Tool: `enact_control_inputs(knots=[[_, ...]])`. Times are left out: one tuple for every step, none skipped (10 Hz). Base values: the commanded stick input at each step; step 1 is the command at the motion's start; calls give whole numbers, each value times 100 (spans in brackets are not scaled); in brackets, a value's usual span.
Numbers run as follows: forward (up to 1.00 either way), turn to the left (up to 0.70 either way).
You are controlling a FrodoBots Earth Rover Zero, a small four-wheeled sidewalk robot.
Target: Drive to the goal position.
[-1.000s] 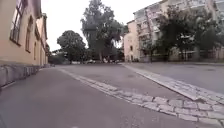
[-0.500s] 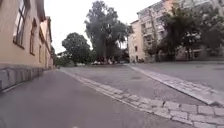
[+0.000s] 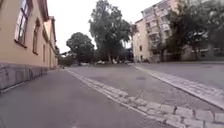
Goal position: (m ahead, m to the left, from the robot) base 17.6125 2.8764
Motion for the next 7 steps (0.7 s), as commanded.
enact_control_inputs(knots=[[45, 27], [45, 27], [45, 27], [45, 27], [45, 27], [45, 27], [45, 27]])
